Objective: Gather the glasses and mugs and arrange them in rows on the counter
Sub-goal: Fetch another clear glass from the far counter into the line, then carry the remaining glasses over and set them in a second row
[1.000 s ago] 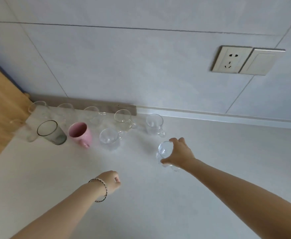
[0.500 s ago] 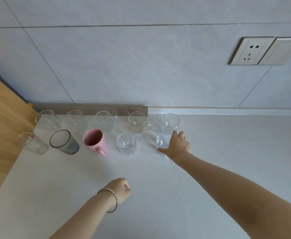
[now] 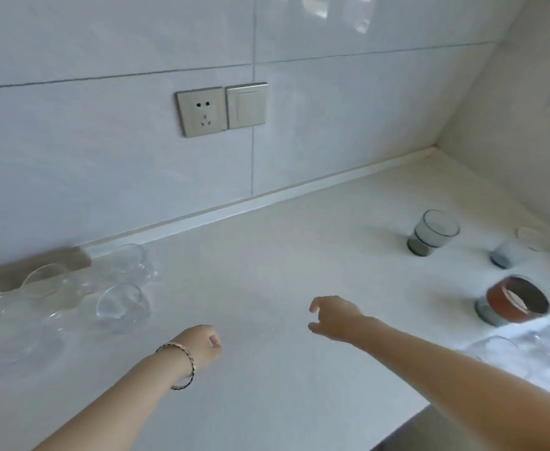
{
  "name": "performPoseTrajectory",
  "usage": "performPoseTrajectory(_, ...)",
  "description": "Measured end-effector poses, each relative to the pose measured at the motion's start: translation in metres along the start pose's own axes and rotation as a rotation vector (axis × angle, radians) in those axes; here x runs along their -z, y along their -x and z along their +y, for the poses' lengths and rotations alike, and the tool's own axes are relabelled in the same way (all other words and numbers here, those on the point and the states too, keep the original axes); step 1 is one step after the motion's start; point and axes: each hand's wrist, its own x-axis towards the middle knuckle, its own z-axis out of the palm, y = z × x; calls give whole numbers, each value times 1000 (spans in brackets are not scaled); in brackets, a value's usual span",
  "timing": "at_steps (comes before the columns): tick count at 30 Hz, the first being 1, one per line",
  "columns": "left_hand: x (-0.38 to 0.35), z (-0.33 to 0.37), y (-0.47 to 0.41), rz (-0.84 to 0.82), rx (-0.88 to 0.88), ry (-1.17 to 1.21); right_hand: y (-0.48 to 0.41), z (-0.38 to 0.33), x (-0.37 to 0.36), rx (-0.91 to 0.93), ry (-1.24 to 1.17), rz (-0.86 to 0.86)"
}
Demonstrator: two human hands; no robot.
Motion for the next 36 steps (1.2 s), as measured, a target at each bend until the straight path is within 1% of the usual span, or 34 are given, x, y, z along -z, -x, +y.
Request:
performPoseTrajectory(4, -31, 95, -22, -35, -92, -43, 23, 124, 30, -145, -51, 161)
performPoseTrajectory(7, -56, 159, -35, -49, -140, -72, 37, 208, 55, -237, -41, 337)
performPoseTrajectory(9, -75, 196, -40, -70, -167, -85, 42, 257, 68, -316, -20, 397)
performPoseTrajectory(13, -108, 252, -43, -96, -204, -121, 39, 333, 77, -458, -54, 368)
performPoseTrajectory(16, -123, 272, -43, -98, -199, -144, 32, 368, 73, -516, -129, 296)
performPoseTrajectory(18, -128, 276, -44, -99, -184, -156, 27, 381, 68, -515, -212, 263)
performPoseTrajectory(22, -125, 272, -43, -91, -131, -165, 19, 393, 62, -450, -364, 339)
performPoseTrajectory(25, -122, 261, -40, -81, -81, -156, 15, 386, 64, -437, -338, 381)
performPoseTrajectory(27, -119, 250, -36, -72, -43, -135, 12, 369, 64, -393, -283, 410)
performPoseTrajectory(31, -106, 216, -22, -40, 42, -52, 2, 303, 67, -135, -161, 446)
performPoseTrajectory(36, -89, 145, 12, 46, 178, 74, -1, 178, 59, 182, -132, 397)
